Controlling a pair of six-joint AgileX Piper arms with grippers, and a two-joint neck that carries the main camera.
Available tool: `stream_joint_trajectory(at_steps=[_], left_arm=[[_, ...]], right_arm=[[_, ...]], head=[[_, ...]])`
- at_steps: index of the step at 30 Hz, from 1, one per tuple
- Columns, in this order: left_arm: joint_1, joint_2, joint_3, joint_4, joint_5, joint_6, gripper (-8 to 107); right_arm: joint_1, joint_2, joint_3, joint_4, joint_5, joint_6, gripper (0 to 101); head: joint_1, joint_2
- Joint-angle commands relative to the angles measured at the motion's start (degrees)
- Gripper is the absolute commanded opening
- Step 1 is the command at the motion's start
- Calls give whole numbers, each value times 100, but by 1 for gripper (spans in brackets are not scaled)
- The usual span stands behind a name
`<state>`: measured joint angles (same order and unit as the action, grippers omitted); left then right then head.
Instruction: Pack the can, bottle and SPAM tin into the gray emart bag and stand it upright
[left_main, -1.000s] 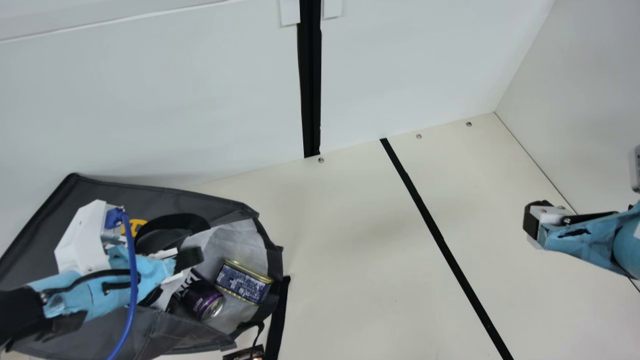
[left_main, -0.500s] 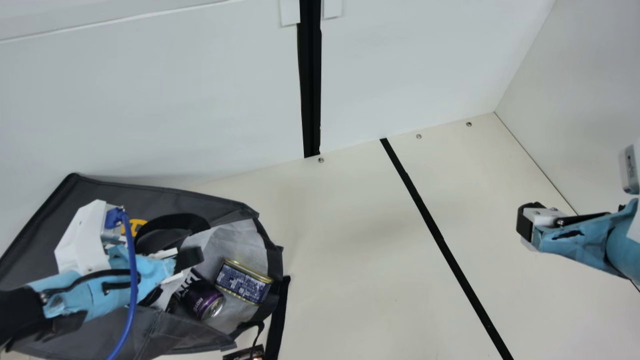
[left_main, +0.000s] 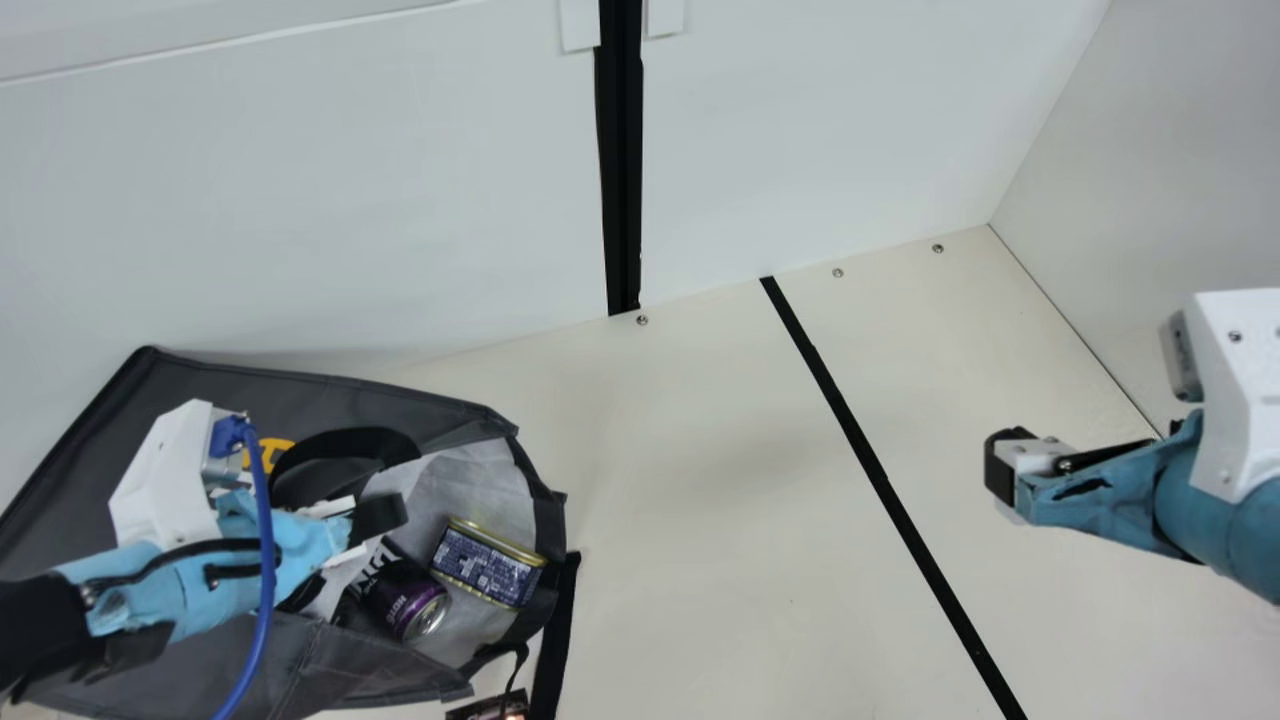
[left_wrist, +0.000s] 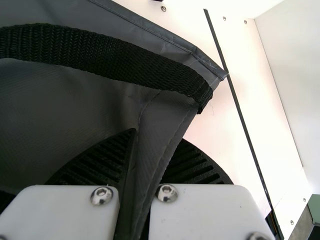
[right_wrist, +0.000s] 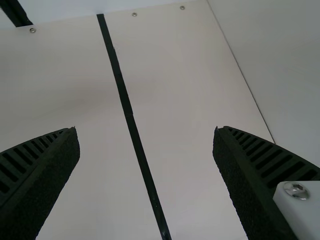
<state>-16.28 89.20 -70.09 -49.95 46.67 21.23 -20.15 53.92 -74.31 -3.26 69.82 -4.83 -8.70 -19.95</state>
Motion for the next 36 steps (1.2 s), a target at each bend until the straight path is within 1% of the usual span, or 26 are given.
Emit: stream_joint_trajectory(at_steps=[1, 8, 15, 26, 36], left_arm=[[0, 0, 0, 0, 0, 0, -8], [0, 0, 0, 0, 0, 0, -8], [0, 0, 0, 0, 0, 0, -8], [0, 0, 0, 0, 0, 0, -8], [0, 0, 0, 0, 0, 0, -8]], right_arm=[[110, 26, 29, 0, 8, 32, 95], [414, 138, 176, 85, 8, 70, 95], [523, 279, 301, 300, -16, -95, 95], [493, 571, 767, 837, -447, -682, 95], [559, 830, 1167, 1596, -1054, -1303, 95]], head=[[-130, -5], [-130, -5], [-130, -5], [-130, -5], [-130, -5]])
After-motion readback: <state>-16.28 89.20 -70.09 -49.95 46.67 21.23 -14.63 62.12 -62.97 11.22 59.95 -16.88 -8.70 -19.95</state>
